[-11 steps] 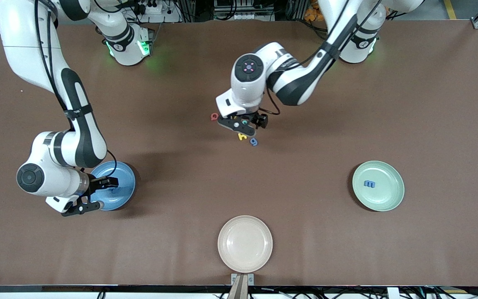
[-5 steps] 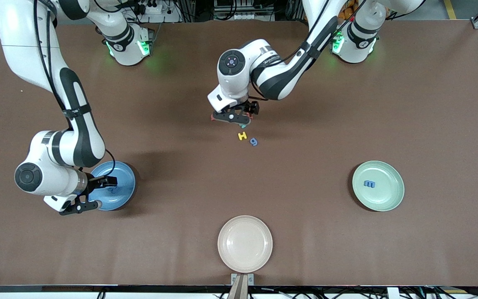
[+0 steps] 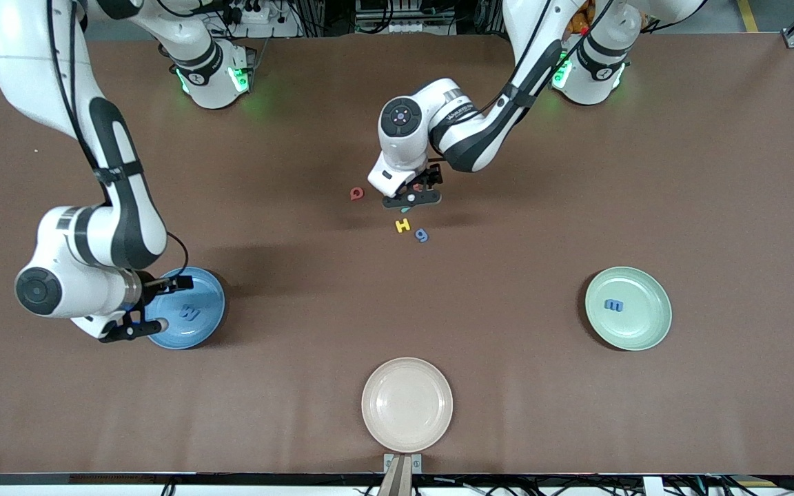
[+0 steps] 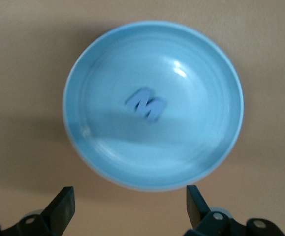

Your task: Sort uppercase to blue plate, lowercase to green plate

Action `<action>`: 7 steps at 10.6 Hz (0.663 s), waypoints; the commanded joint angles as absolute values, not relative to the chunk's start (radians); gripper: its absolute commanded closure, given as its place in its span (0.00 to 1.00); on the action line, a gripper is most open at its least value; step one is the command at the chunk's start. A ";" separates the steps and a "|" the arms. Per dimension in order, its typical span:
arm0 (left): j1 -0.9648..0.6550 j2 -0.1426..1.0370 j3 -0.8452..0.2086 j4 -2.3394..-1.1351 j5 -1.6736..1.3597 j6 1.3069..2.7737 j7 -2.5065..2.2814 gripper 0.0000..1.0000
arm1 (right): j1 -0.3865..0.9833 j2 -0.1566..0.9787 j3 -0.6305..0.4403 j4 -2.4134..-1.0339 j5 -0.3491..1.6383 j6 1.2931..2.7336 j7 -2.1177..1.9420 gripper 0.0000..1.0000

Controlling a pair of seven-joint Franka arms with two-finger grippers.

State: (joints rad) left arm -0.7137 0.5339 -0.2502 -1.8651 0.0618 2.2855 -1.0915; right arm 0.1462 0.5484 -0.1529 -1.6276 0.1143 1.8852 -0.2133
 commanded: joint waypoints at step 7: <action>-0.724 0.488 -0.247 -2.016 0.089 2.401 -1.143 0.10 | 0.190 0.333 -0.140 -1.905 0.106 1.967 -0.153 0.00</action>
State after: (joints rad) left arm -0.7170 0.5207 -0.2500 -1.9748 0.0628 2.3840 -1.1111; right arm 0.1705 0.3531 -0.1442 -1.8442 0.1142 1.8962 -0.1781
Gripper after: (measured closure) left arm 0.070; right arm 0.000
